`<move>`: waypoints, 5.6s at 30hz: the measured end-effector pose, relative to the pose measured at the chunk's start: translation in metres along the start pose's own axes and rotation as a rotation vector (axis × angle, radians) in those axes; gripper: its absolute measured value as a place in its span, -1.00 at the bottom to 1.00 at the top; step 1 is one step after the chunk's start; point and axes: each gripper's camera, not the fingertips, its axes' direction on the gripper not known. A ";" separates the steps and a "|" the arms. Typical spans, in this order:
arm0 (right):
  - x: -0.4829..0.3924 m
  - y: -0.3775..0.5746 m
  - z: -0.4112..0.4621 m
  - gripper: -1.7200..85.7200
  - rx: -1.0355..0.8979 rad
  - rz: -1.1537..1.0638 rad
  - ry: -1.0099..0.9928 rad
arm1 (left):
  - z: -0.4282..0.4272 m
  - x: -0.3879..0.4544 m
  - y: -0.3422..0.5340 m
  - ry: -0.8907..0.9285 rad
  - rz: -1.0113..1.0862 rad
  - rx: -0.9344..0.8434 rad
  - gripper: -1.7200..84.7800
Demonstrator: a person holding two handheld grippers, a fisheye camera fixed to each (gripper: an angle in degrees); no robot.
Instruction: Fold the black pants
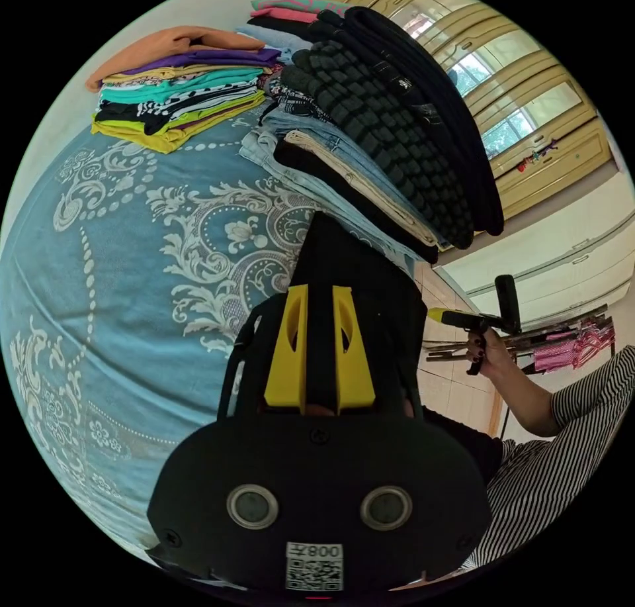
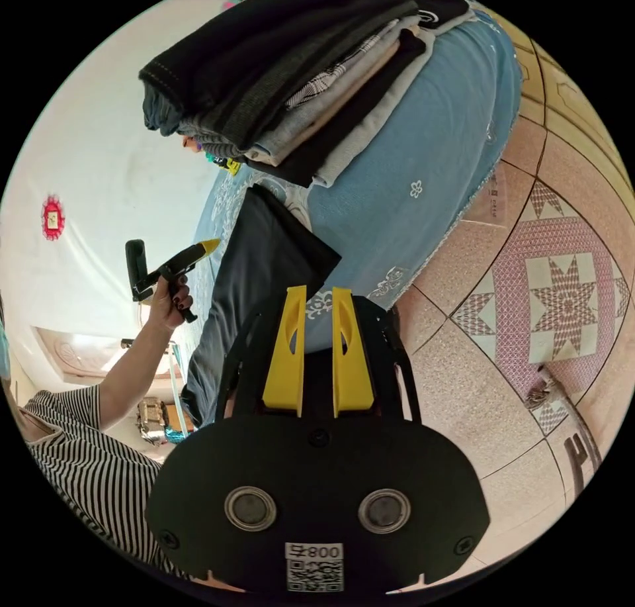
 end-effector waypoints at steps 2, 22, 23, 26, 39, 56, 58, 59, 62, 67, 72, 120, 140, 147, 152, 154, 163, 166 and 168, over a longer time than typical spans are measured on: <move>0.016 -0.005 -0.007 -0.81 -0.004 0.006 -0.048 | 0.033 0.001 -0.036 -0.027 -0.005 -0.020 -0.80; 0.077 -0.033 -0.095 -0.92 -0.027 -0.153 -0.055 | 0.206 0.041 -0.175 -0.209 0.078 -0.086 -0.93; 0.081 -0.034 -0.097 -0.92 -0.032 -0.151 -0.048 | 0.215 0.040 -0.182 -0.219 0.062 -0.084 -0.93; 0.091 -0.036 -0.103 -0.92 -0.034 -0.137 -0.062 | 0.235 0.042 -0.197 -0.186 0.065 -0.074 -0.93; 0.107 -0.041 -0.129 -0.92 -0.026 -0.167 -0.046 | 0.301 0.058 -0.247 -0.162 0.109 -0.067 -0.96; 0.090 -0.042 -0.141 -0.92 -0.013 -0.295 0.073 | 0.382 0.071 -0.308 -0.211 0.171 -0.151 -0.95; 0.093 -0.044 -0.141 -0.93 -0.013 -0.280 0.080 | 0.380 0.074 -0.308 -0.220 0.182 -0.128 -0.96; 0.096 -0.046 -0.140 -0.93 -0.016 -0.269 0.079 | 0.379 0.076 -0.307 -0.220 0.185 -0.118 -0.96; 0.101 -0.048 -0.140 -0.93 -0.020 -0.251 0.063 | 0.375 0.078 -0.306 -0.225 0.183 -0.080 -0.95; 0.100 -0.051 -0.140 -0.94 -0.014 -0.268 0.064 | 0.383 0.075 -0.316 -0.228 0.167 -0.095 -0.91; 0.100 -0.057 -0.140 -0.94 -0.021 -0.279 0.068 | 0.399 0.068 -0.325 -0.237 0.167 -0.162 -0.91; 0.173 -0.080 -0.070 -0.84 0.096 0.123 -0.463 | 0.220 -0.011 -0.250 -0.074 0.089 -0.164 -0.90; -0.044 0.000 -0.062 -0.90 0.145 -0.301 -0.508 | -0.083 -0.052 -0.100 0.125 0.075 0.071 -0.93; -0.175 0.056 -0.024 -0.90 0.034 -0.568 -0.559 | -0.220 -0.080 0.024 0.125 0.074 0.217 -0.93; -0.280 0.112 0.056 -0.90 -0.176 -0.752 -0.564 | -0.299 -0.125 0.150 0.102 -0.034 0.274 -0.93; -0.309 0.133 0.090 -0.90 -0.264 -0.794 -0.563 | -0.315 -0.143 0.191 0.104 -0.089 0.288 -0.93; -0.400 0.222 0.257 -0.89 -0.605 -0.895 -0.392 | -0.340 -0.226 0.363 0.199 -0.374 0.297 -0.94; -0.420 0.238 0.304 -0.89 -0.687 -0.887 -0.369 | -0.344 -0.240 0.400 0.157 -0.446 0.249 -0.94; -0.432 0.246 0.331 -0.88 -0.727 -0.886 -0.345 | -0.352 -0.247 0.423 0.145 -0.495 0.256 -0.94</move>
